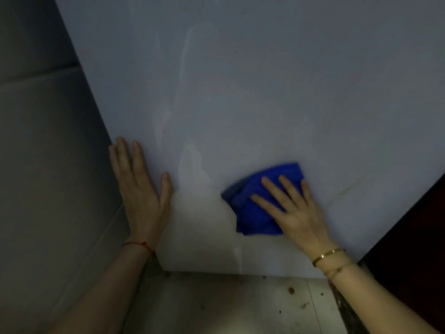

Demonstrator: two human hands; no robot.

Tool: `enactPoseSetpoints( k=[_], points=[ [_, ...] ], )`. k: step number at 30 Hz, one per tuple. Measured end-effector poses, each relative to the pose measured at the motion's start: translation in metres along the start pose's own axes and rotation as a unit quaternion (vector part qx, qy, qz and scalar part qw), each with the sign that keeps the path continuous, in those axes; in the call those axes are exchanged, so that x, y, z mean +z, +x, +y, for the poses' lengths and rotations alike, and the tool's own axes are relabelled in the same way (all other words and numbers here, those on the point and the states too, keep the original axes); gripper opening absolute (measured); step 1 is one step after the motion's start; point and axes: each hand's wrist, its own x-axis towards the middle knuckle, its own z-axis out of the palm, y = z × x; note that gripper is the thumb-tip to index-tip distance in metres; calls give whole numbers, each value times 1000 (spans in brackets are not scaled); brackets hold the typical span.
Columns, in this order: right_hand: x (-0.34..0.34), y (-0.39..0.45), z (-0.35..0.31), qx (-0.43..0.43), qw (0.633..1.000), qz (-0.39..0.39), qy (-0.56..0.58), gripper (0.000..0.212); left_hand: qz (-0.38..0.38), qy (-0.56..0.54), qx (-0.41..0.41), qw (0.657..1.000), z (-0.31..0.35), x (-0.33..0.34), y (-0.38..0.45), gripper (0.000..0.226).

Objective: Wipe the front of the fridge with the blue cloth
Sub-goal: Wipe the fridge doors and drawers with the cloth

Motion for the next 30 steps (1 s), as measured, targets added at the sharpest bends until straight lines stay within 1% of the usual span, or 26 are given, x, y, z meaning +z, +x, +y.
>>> enactPoseSetpoints(
  k=[2,4,7,9,10,11,12,14,15,17,19,20,21,23,24,25,27,28,29,30],
  points=[
    [3,26,-7,47,998,37,21,45,3,-7,-4,1000,0,2,-2,69],
    [12,26,-22,44,998,42,20,54,2,-15,-13,1000,2,4,-7,69],
    [25,-1,-37,-20,1000,5,5,73,-8,-23,-30,999,3,4,-17,70],
    [27,-20,-42,-66,997,-37,5,77,-15,-23,-35,999,4,4,-23,71],
    [25,-27,-43,-72,996,-48,2,75,-17,-20,-35,999,5,4,-24,71],
    [22,-33,-41,-59,997,-53,0,71,-20,-16,-34,999,7,4,-25,72],
    [18,-39,-37,-29,998,-55,1,67,-23,-13,-33,999,10,4,-26,72],
    [8,-49,-23,67,996,-46,21,64,-29,-11,-25,999,17,5,-26,72],
    [3,-49,-12,121,992,-30,32,63,-31,-8,-15,999,21,6,-26,71],
    [-11,-38,11,232,971,30,59,55,-32,-5,2,999,30,9,-24,70],
    [-24,-18,33,321,939,82,96,47,-28,-8,-2,1000,40,12,-20,70],
    [-26,-12,40,340,930,92,104,45,-26,-9,-9,1000,44,13,-19,70],
    [-26,-12,40,343,929,92,103,42,-26,-11,-12,1000,48,14,-19,71],
    [-16,-32,27,325,939,64,98,38,-30,-14,3,999,54,16,-20,70],
    [-9,-51,16,318,943,32,94,43,-34,-12,18,999,56,17,-21,70],
    [-3,-72,6,310,946,-2,91,53,-39,-9,32,999,57,18,-22,70],
    [0,-105,-3,297,950,-44,82,70,-40,-10,42,998,61,21,-23,70],
    [-4,-109,0,294,951,-46,86,71,-39,-12,39,998,62,22,-23,70],
    [-9,-103,6,301,948,-30,96,68,-38,-14,37,999,63,23,-23,71],
    [-17,-85,16,326,939,4,110,66,-36,-14,36,999,63,24,-22,70]
  ],
)
